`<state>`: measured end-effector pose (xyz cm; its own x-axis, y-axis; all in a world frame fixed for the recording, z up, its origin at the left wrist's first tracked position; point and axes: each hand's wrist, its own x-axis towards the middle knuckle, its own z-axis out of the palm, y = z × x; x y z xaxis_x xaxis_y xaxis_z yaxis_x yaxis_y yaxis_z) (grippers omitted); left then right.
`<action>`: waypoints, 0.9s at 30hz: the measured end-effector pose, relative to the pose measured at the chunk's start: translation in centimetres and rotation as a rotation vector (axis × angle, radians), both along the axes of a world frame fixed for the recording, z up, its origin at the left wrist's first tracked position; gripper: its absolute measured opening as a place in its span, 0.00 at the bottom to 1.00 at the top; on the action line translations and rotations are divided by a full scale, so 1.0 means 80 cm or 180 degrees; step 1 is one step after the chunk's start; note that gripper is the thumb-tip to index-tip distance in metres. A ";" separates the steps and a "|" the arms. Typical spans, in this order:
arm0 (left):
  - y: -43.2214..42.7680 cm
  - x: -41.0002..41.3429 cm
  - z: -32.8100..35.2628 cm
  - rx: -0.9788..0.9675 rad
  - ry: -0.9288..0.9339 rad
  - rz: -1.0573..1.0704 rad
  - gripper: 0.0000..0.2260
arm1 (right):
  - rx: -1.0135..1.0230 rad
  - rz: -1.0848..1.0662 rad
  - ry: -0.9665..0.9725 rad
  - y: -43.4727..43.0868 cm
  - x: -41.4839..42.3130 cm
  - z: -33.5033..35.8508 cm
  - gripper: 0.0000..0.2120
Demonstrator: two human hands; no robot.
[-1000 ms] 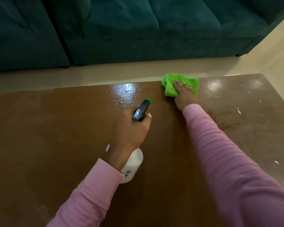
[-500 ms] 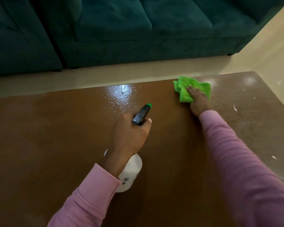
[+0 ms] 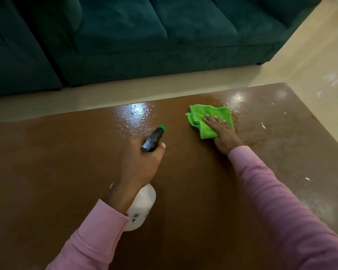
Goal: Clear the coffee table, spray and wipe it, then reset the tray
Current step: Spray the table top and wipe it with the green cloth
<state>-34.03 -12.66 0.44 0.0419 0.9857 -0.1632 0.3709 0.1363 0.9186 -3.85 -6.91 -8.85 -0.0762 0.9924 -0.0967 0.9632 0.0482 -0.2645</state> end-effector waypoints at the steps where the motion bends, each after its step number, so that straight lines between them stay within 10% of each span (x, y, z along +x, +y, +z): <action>1: 0.000 0.000 0.001 -0.0034 -0.0026 0.0035 0.09 | -0.0016 -0.0229 -0.0016 0.009 0.028 -0.001 0.40; 7: -0.018 0.012 0.002 -0.0508 -0.0055 0.0248 0.05 | -0.0182 -0.0995 -0.0186 0.083 0.082 0.009 0.31; 14: -0.034 0.079 0.000 -0.0707 0.0021 0.0189 0.01 | 0.0074 0.0454 -0.0057 0.000 0.052 -0.008 0.36; 21: -0.051 0.133 0.001 -0.0610 -0.0170 0.0007 0.02 | -0.0164 -0.0725 -0.0124 0.015 0.183 0.003 0.32; 27: -0.054 0.164 0.001 -0.0608 -0.0255 -0.0219 0.03 | -0.0085 0.0443 -0.0052 -0.063 0.083 -0.004 0.36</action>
<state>-20.88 -17.01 0.52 0.1283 0.9316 -0.3402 0.3121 0.2877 0.9054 2.77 -11.94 -9.16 -0.2112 0.9694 -0.1252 0.9519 0.1749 -0.2517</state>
